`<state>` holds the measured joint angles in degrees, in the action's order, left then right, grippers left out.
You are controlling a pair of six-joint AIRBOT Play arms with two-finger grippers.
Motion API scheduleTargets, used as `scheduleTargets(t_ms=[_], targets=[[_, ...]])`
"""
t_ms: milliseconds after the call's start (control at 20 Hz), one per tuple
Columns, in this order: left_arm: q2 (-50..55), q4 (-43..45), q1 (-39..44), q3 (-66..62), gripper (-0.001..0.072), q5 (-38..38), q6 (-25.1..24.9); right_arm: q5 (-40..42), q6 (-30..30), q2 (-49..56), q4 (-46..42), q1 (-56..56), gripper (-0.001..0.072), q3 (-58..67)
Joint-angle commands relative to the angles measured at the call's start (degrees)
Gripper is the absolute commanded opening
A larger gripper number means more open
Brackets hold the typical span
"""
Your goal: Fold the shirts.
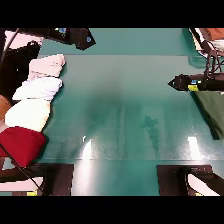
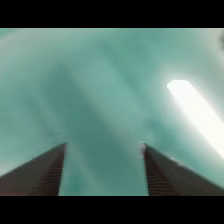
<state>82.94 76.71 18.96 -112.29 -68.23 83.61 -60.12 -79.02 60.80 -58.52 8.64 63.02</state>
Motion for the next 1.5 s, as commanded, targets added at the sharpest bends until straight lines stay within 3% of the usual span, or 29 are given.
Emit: scheduleTargets(t_ms=[0, 200, 450, 700, 1050, 1100, 1200, 1250, 1450], targets=[[2.9, 24.4, -1.9, 0.6, 0.0573, 1.8, 6.4, 0.0, 0.0, 0.0, 0.0, 0.1, 0.0015, 0.0], [11.2, 25.8, -12.3, 1.1, 0.0574, 2.2, 9.6, 0.0, 0.0, 0.0, 0.0, 0.1, 0.0015, 0.0], [22.7, 18.0, -22.8, 1.1, 0.0574, 8.5, 9.6, 0.0, 0.0, 0.0, 0.0, 0.1, 0.0015, 0.0], [30.9, 16.9, -27.0, 1.1, 0.0574, 13.6, 9.4, 0.2, 0.0, 0.0, 0.0, 0.1, 0.0015, 0.0], [33.9, 15.2, -27.5, 1.1, 0.0572, 17.7, 9.4, 0.7, 0.0, 0.0, 0.0, 0.1, 0.0015, 0.0], [33.9, 15.2, -27.5, 1.1, 0.0528, 17.7, 9.4, 0.8, 0.0, 0.0, 0.0, 0.1, 0.0015, 0.0], [33.9, 15.1, -27.5, 1.0, 0.0113, 16.5, 9.4, 1.4, 0.0, 0.0, 0.0, 0.1, 0.0015, 0.0], [33.8, 14.8, -27.5, 1.0, 0.0021, 15.1, 9.4, 1.7, 0.0, 0.0, 0.0, 0.1, 0.0015, 0.0], [29.7, 14.5, -27.5, -1.3, 0.0021, 11.2, 9.6, 3.2, 0.0, 0.0, 0.0, 0.1, 0.0015, 1.8]])
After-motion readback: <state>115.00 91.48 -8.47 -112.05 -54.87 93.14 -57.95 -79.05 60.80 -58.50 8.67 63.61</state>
